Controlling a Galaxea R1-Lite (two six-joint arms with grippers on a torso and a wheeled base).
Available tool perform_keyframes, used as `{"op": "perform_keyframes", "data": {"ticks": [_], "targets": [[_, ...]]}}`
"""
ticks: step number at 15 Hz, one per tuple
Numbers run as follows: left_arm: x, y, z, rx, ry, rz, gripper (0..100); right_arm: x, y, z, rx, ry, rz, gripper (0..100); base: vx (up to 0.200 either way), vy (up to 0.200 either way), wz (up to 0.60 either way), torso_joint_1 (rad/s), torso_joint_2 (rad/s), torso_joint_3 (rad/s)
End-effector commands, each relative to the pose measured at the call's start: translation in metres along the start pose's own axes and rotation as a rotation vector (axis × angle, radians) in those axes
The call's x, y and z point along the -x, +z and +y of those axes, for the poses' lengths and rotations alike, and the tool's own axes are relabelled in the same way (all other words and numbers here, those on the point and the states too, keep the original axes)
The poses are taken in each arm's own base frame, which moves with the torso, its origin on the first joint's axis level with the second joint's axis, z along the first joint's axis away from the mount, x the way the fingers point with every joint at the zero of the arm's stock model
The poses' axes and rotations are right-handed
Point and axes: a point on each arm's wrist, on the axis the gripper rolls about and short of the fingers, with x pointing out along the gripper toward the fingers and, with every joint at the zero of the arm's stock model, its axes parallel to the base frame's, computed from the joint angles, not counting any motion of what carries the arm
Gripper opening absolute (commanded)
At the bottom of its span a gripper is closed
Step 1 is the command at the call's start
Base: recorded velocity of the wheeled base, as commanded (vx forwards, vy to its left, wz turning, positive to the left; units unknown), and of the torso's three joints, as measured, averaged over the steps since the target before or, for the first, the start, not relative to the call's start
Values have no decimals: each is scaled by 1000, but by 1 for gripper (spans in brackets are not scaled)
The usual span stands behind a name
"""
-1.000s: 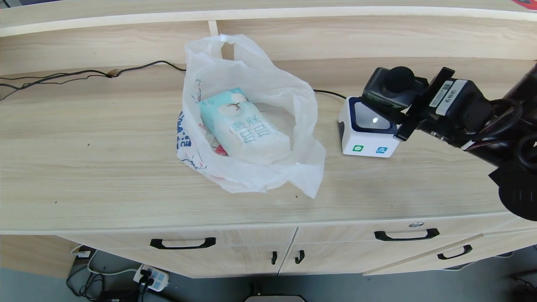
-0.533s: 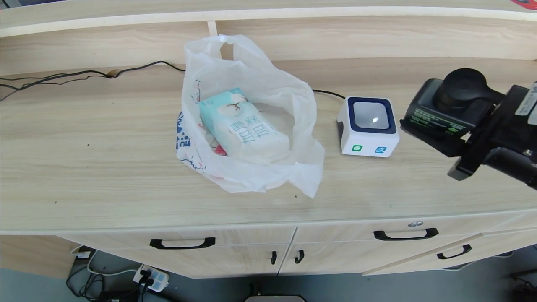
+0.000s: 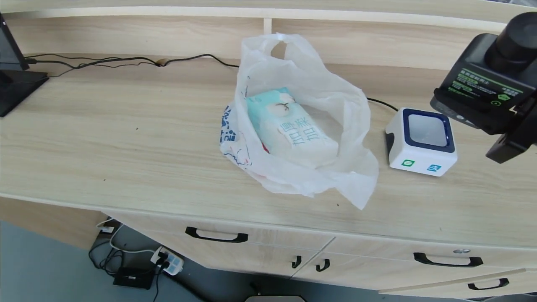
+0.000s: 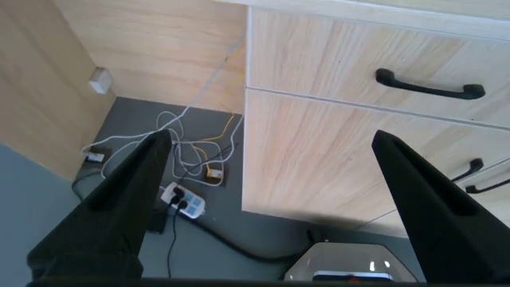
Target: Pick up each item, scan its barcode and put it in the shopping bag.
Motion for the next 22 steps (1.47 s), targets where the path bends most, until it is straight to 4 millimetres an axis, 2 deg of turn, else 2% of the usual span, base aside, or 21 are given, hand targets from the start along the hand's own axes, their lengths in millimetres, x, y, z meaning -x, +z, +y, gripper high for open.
{"op": "perform_keyframes", "data": {"ticks": [1, 3, 4, 5, 7, 11, 14, 19, 22], "targets": [[0, 0, 0, 0, 0, 1, 100, 3, -1, -3, -2, -15, 9, 0, 0, 0, 600, 7, -2, 2], [0, 0, 0, 0, 0, -1, 100, 3, -7, -6, -39, -32, 38, 0, 0, 0, 600, -5, 2, 5], [0, 0, 0, 0, -1, 1, 100, -2, -17, -7, -89, -32, 73, 0, 0, 0, 600, 2, -2, -2], [0, 0, 0, 0, 0, 1, 100, -5, -19, -7, -108, -30, 78, 0, 0, 0, 600, 2, -2, 2], [0, 0, 0, 0, -1, -1, 100, -13, -32, 1, -198, -4, 116, 0, 0, 0, 300, 1, -1, 4], [0, 0, 0, 0, -1, 1, 100, -39, -45, 28, -699, 41, 127, 0, 0, 0, 0, 0, 0, 0], [0, 0, 0, 0, -1, 1, 100, -60, -52, 29, -888, -21, 44, 0, 0, 0, 0, 0, 0, 0], [0, 0, 0, 0, 0, 1, 100, -76, -67, 45, -1051, -62, 116, 0, 0, 0, 0, 0, 0, 0], [0, 0, 0, 0, 0, 1, 100, -83, -70, 40, -1103, -98, 109, 0, 0, 0, 0, 0, 0, 0]]}}
